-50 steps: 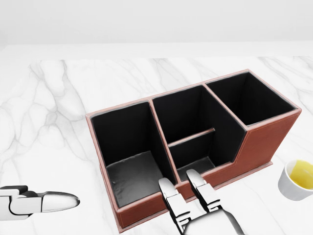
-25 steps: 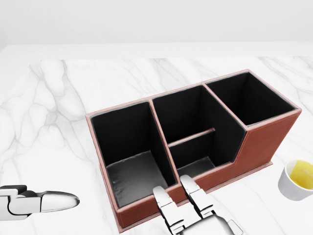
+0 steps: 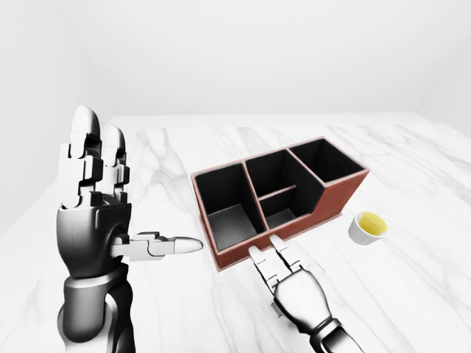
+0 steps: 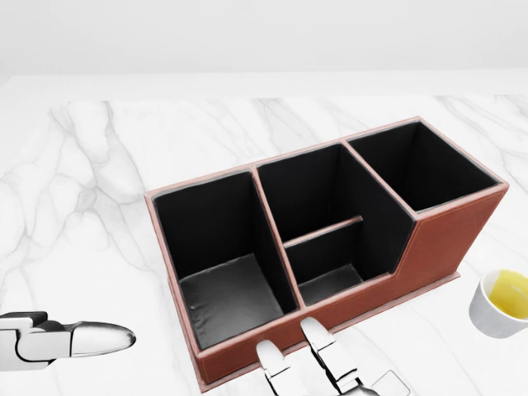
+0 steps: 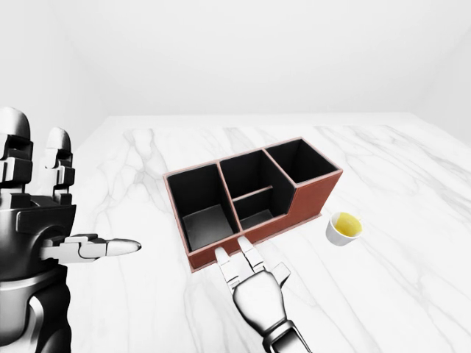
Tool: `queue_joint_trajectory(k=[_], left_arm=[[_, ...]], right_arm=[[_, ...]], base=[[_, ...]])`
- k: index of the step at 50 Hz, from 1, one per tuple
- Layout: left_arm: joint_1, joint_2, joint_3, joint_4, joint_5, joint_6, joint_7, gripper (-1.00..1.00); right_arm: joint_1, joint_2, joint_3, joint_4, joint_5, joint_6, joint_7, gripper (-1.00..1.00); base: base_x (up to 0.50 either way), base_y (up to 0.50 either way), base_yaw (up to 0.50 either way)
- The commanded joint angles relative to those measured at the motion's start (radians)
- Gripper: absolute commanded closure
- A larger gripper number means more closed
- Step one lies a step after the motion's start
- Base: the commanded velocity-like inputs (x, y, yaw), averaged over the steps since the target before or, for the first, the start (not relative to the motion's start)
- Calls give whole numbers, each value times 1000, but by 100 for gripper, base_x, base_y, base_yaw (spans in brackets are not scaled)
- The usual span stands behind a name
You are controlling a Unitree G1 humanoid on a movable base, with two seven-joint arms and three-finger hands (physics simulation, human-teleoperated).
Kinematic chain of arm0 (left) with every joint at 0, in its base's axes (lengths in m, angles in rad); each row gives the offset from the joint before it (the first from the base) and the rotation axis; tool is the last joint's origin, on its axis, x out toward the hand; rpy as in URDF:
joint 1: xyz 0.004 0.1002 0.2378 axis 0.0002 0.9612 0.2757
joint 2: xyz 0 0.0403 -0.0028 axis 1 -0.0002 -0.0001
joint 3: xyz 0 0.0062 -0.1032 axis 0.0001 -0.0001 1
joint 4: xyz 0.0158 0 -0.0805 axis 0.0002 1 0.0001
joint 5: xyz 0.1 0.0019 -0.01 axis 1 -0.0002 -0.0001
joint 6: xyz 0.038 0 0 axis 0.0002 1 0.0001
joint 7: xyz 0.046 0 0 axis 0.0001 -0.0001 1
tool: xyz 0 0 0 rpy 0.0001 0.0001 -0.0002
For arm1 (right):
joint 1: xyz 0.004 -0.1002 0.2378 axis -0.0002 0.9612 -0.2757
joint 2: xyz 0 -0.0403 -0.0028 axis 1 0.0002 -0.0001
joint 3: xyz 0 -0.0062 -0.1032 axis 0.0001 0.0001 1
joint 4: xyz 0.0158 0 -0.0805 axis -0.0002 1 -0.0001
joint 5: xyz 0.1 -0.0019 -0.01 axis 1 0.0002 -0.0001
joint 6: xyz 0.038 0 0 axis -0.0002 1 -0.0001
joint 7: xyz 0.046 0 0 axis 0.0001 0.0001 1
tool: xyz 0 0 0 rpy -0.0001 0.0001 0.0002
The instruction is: Pick up the book and place it in the front compartment of the caddy.
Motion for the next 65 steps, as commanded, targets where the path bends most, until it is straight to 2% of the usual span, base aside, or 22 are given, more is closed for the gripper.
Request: queue_joint_trajectory(k=[1, 7, 19, 27, 28, 29, 51, 59, 65], left_arm=[[-1, 0, -2, 3, 2, 0, 1, -100], [1, -1, -4, 3, 2, 0, 1, -100], [2, -1, -9, 4, 5, 0, 2, -100], [2, -2, -7, 3, 4, 0, 2, -100], [2, -2, -7, 3, 4, 0, 2, -100], [3, -2, -8, 5, 5, 0, 2, -100], [-2, -1, -2, -5, 0, 0, 5, -100], [-4, 0, -2, -3, 0, 0, 5, -100], [-6, 1, 0, -6, -1, 0, 5, -100]], right_arm=[[16, -25, 16, 38, -10, 0, -49, -100], [-1, -22, -5, 50, 14, 0, -34, -100], [-58, 33, -119, 102, 65, 0, 12, -100], [-77, 58, -159, 153, 62, 0, 14, -100], [-78, 62, -163, 158, 67, 0, 21, -5], [-79, 66, -166, 161, 73, 0, 28, 100], [-94, 80, -191, 160, 99, 0, 61, 100], [-122, 105, -240, 103, 200, 0, 172, 100], [-173, 144, -306, 8, 358, 0, 345, 100]], base=[[0, 0, 0], [0, 0, 0], [0, 0, 0], [0, 0, 0], [0, 0, 0], [0, 0, 0], [0, 0, 0], [0, 0, 0], [0, 0, 0]])
